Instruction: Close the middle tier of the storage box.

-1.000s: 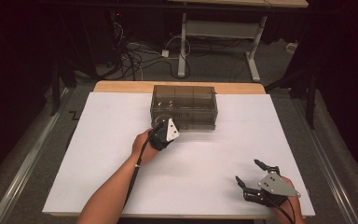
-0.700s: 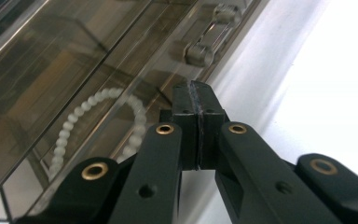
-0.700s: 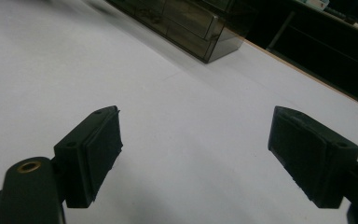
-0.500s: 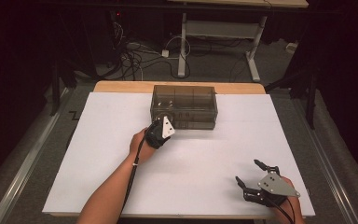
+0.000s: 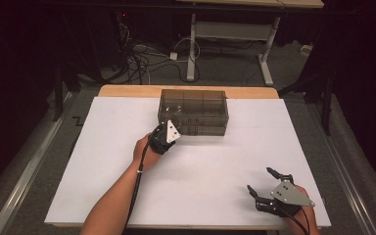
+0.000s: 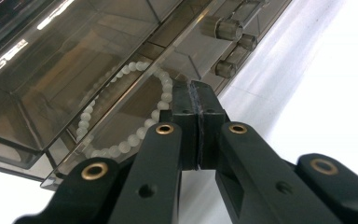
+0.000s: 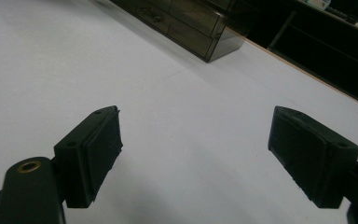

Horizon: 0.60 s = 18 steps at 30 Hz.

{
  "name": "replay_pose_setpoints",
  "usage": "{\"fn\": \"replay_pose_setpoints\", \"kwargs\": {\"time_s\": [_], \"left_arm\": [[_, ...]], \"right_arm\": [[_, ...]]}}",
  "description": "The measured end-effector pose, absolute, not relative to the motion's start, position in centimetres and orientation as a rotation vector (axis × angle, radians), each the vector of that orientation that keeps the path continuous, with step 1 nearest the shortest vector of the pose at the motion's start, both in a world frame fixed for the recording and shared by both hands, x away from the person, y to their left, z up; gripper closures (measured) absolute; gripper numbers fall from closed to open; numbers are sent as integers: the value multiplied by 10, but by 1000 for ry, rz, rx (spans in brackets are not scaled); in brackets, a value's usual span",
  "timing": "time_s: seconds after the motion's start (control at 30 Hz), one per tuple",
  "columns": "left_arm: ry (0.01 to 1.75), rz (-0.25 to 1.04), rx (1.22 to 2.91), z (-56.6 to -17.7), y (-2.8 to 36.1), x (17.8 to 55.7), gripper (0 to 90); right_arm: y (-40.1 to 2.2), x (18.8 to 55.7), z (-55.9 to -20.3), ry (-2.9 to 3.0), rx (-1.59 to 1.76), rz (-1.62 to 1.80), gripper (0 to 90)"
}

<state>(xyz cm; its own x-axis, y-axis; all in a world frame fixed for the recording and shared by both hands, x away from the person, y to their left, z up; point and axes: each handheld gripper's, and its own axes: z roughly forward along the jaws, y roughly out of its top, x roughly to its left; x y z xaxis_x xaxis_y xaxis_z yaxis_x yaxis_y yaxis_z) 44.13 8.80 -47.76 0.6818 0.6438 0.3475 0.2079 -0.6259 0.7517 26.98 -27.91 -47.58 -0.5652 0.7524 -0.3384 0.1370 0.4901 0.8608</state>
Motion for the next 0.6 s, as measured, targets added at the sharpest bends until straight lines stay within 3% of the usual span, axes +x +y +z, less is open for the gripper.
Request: {"fn": "replay_pose_setpoints", "kwargs": {"time_s": [0.6], "left_arm": [[643, 849, 2219, -475, 97, 445, 874]], "right_arm": [[-278, 270, -477, 2008, 729, 1064, 179]]}}
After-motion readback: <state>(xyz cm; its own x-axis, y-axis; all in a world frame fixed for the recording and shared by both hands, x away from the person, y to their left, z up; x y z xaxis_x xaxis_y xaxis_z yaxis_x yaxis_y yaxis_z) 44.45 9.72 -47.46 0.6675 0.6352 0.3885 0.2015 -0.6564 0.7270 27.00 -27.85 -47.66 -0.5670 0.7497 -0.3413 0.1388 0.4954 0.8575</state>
